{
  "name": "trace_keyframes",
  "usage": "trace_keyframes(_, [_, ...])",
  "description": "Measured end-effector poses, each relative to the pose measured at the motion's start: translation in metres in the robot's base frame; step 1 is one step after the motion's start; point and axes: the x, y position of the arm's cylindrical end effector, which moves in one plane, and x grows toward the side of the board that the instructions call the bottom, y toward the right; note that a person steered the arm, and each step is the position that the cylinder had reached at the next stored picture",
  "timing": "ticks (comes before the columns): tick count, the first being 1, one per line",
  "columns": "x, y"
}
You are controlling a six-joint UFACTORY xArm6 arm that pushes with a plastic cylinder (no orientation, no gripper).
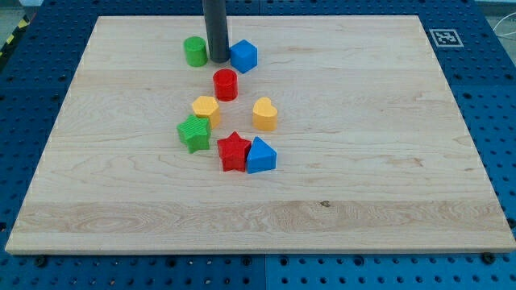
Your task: Push the blue cube towards the center
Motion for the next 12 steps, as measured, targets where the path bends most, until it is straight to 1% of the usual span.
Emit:
trace_keyframes(2, [-0.005, 0.014])
trace_keyframes(4, [-0.031, 0.014])
trace_keyframes(5, [-0.05, 0.018])
trace_keyframes(6, [-0.053, 0.032])
trace_keyframes(8, [-0.03, 0.048])
trace_keyframes(12, [0.022, 0.05])
